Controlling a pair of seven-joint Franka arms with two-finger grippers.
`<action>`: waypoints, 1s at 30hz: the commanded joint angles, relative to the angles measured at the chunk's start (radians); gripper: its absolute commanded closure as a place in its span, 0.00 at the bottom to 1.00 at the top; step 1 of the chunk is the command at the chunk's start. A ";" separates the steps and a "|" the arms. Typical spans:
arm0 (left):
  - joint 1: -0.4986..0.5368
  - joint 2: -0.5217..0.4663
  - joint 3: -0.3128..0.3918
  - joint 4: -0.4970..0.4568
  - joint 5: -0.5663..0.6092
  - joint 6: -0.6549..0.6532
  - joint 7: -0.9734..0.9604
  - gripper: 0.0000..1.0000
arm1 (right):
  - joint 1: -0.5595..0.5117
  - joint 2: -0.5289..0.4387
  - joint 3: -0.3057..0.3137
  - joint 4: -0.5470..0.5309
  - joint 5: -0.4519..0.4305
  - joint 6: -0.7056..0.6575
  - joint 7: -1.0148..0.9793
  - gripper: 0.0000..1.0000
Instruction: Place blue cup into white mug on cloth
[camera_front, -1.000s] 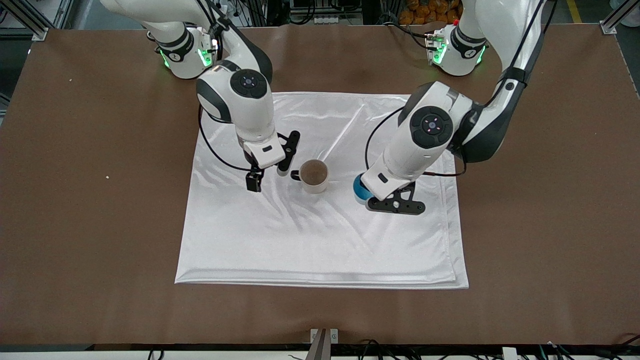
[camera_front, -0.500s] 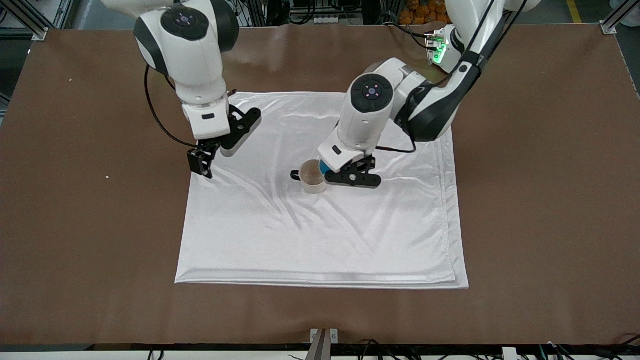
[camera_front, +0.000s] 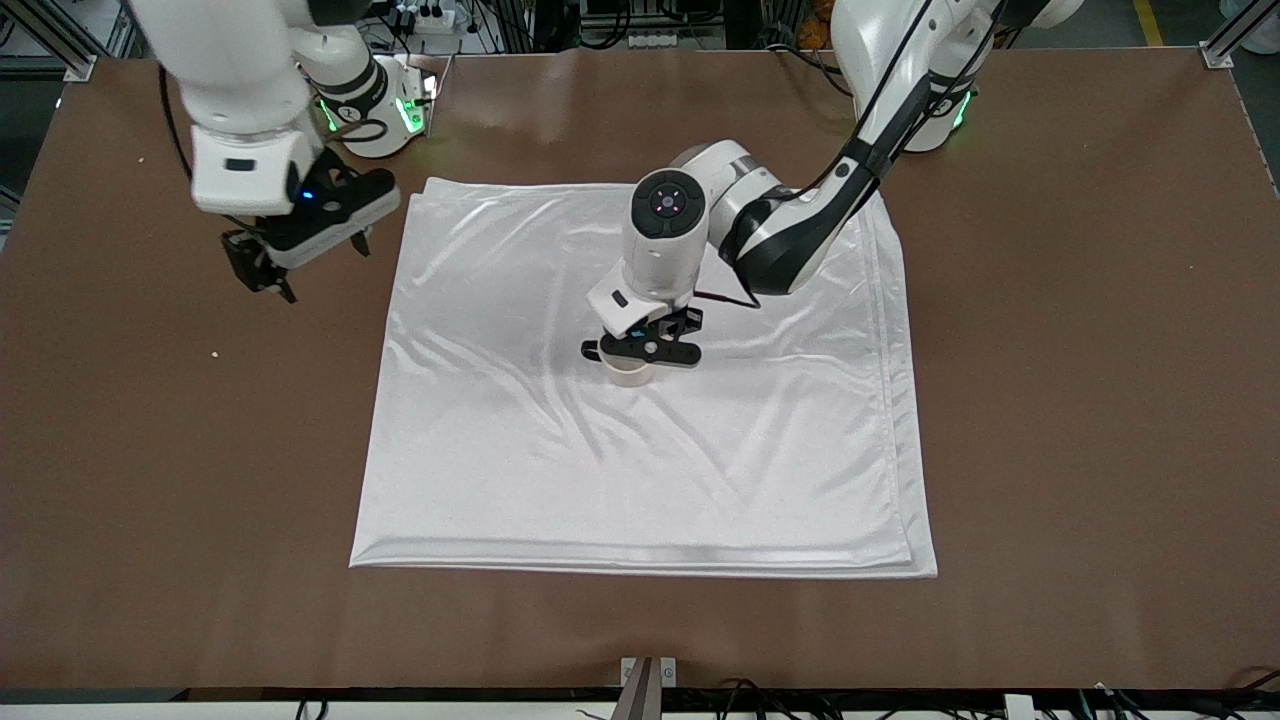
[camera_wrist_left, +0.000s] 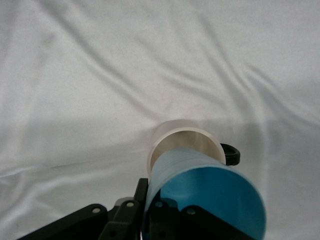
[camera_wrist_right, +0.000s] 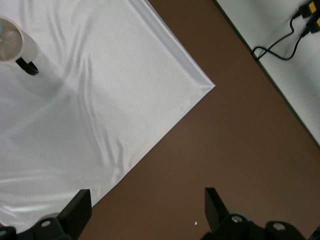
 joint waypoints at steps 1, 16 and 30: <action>-0.052 0.034 0.029 0.024 0.055 0.007 -0.037 1.00 | -0.045 0.001 -0.048 0.083 0.077 -0.106 0.008 0.00; -0.060 0.061 0.042 0.024 0.054 0.037 -0.042 1.00 | -0.137 0.010 -0.183 0.151 0.166 -0.198 0.007 0.00; -0.063 0.064 0.042 0.029 0.054 0.042 -0.045 0.00 | -0.212 0.064 -0.183 0.171 0.189 -0.170 0.355 0.00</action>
